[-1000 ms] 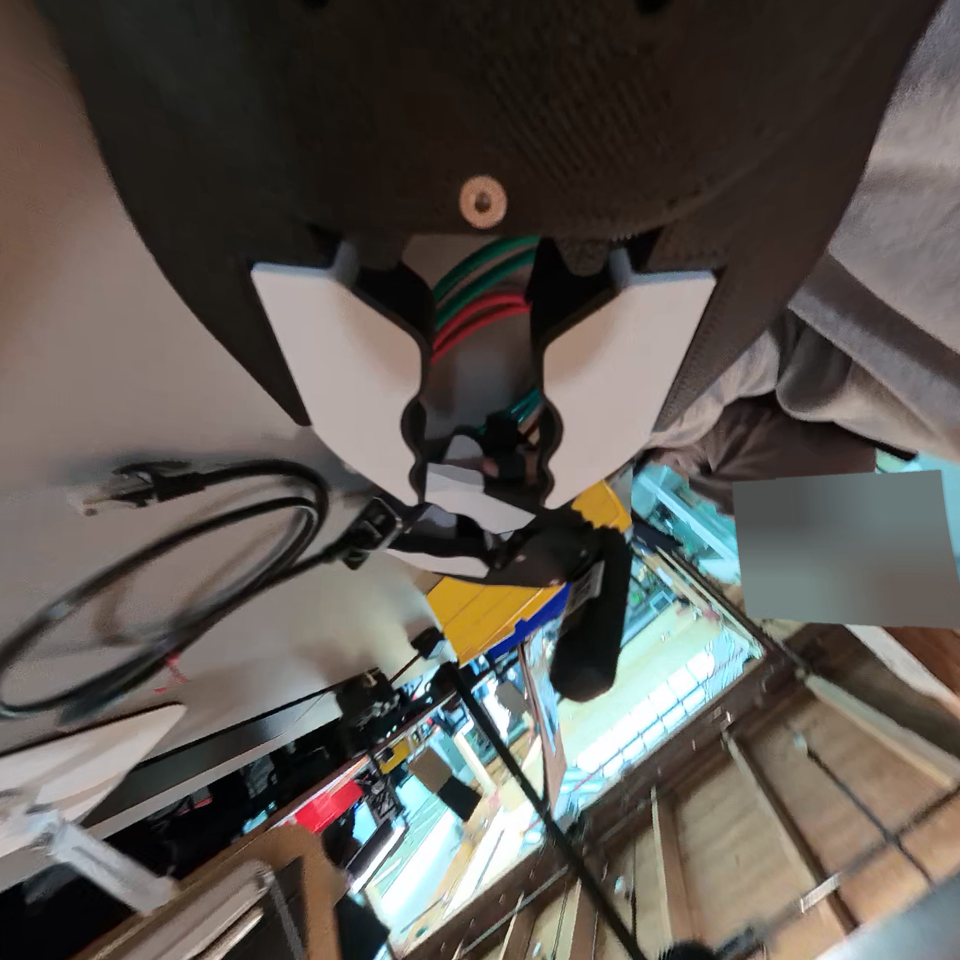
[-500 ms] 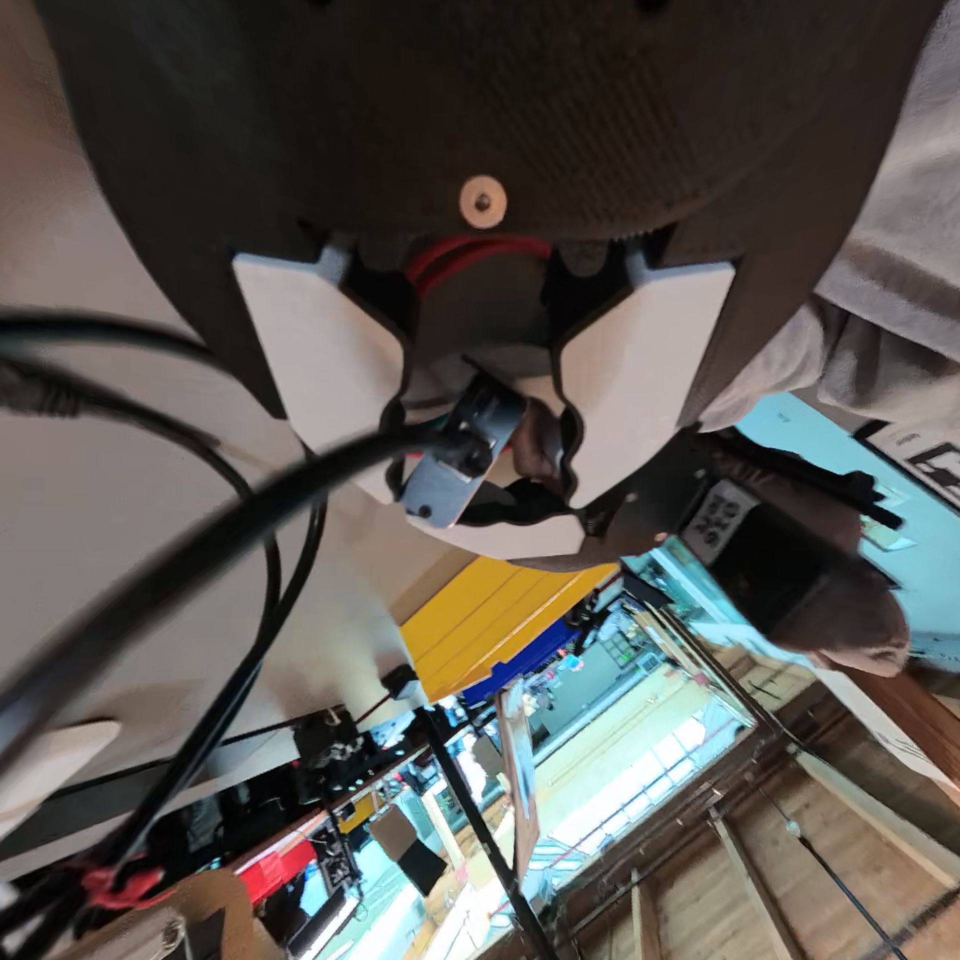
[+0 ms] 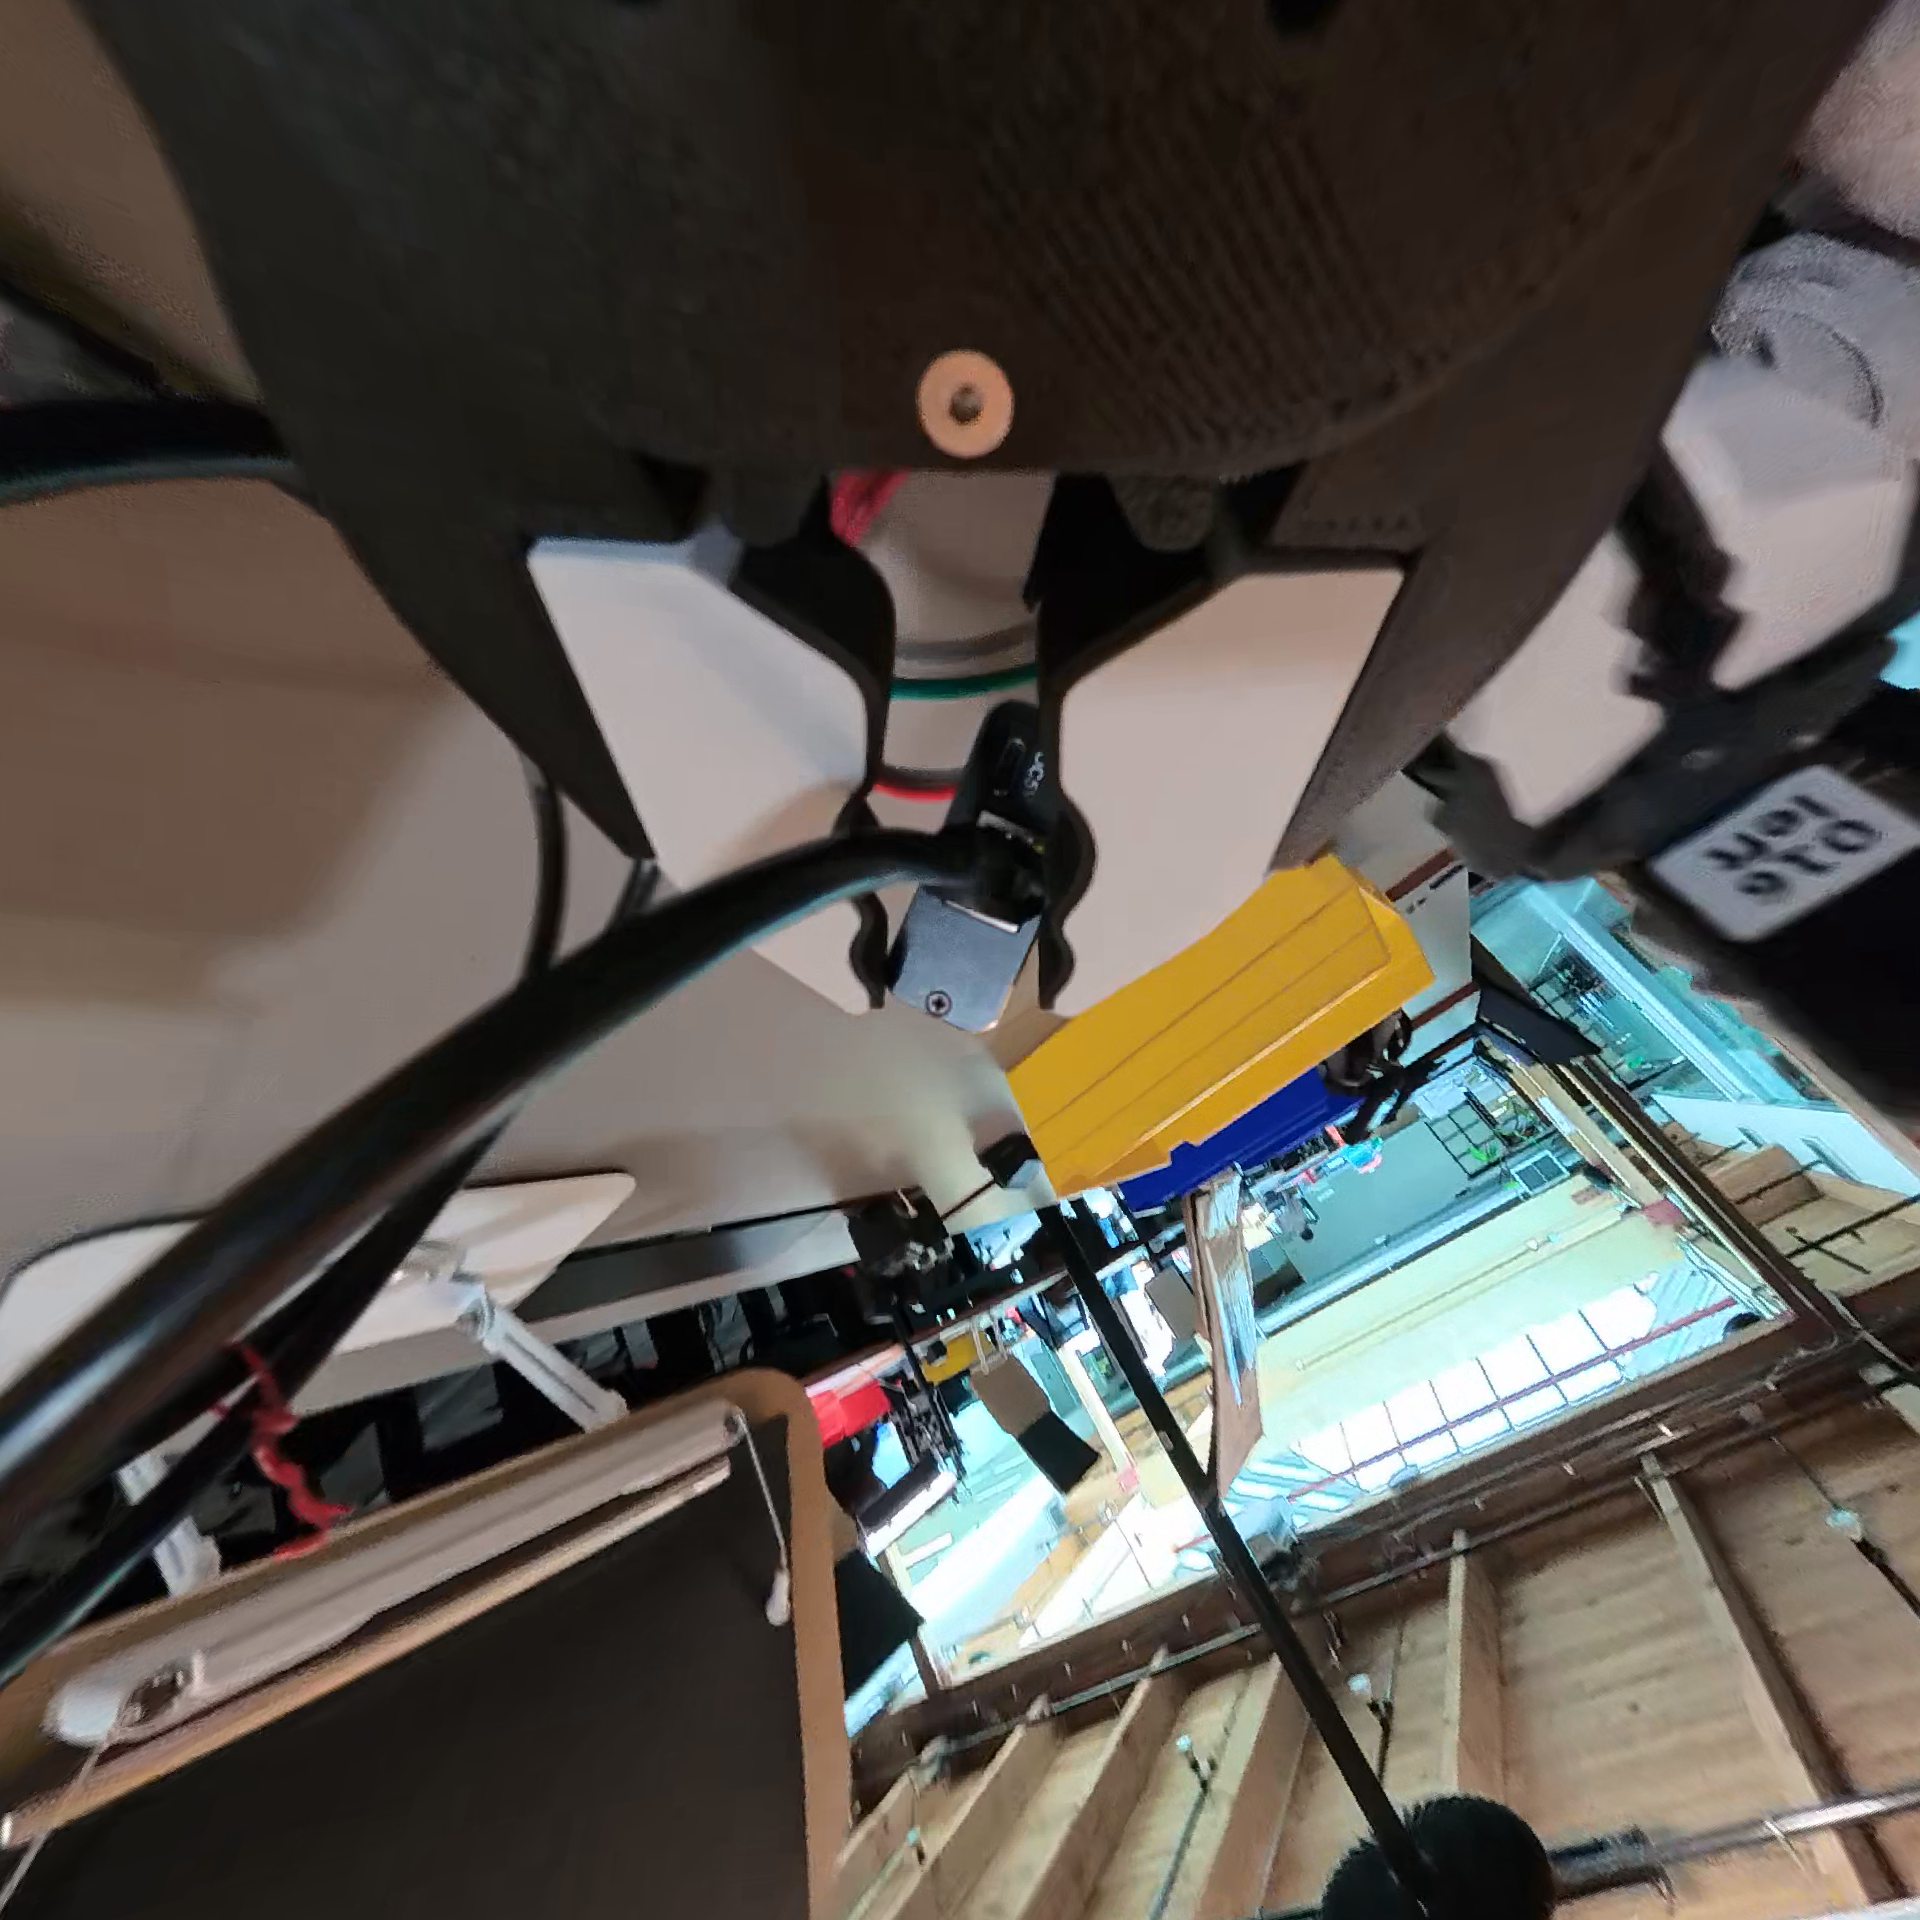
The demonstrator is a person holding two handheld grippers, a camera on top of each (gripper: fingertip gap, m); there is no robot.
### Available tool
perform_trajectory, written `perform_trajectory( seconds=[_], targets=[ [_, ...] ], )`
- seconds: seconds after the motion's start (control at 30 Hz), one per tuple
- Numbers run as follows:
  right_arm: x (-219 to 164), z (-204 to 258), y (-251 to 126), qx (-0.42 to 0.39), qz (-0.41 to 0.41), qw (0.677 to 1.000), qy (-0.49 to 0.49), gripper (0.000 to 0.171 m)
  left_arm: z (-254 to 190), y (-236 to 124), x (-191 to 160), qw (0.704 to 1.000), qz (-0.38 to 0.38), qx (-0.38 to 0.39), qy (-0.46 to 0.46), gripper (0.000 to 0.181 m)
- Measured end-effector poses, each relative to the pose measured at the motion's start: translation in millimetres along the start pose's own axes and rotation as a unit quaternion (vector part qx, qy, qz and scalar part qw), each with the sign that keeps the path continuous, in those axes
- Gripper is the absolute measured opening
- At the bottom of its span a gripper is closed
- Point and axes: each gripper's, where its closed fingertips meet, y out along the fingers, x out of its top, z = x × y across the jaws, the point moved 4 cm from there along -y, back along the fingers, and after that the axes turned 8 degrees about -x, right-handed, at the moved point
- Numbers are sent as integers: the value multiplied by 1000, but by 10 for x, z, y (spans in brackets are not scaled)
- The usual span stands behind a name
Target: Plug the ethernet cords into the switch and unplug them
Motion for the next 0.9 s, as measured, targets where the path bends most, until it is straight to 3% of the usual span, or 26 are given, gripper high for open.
perform_trajectory(
  seconds=[0.07, 0.17, 0.33, 0.43, 0.53, 0.63, 0.7, 0.77, 0.9],
  targets=[
    [48, 88, -13, 26, -24, 999, -2, 27, 66, 101, -178, 992, 1, -32, -119, 29],
    [82, 267, -32, 68, -49, 996, -6, 26, 142, 140, -305, 947, -48, -100, -302, 72],
    [32, 501, -54, 129, -52, 990, 1, 24, 360, -42, -119, 948, -169, -35, -267, 107],
    [-33, 543, -13, 143, -35, 989, 5, 24, 493, -239, -40, 926, -237, -38, -292, 98],
    [-103, 539, 35, 139, -13, 990, 1, 24, 621, -374, -76, 907, -259, -50, -328, 83],
    [-149, 536, 80, 130, 3, 991, -7, 24, 708, -491, -105, 895, -270, -59, -349, 52],
    [-165, 498, 104, 116, 14, 993, -7, 24, 748, -530, -125, 898, -258, -54, -352, 45],
    [-155, 469, 108, 113, 16, 993, 7, 39, 798, -585, -126, 903, -252, -46, -344, 37],
    [-98, 374, 82, 107, -5, 992, 64, 49, 978, -802, -131, 893, -279, -21, -351, 37]
  ],
)
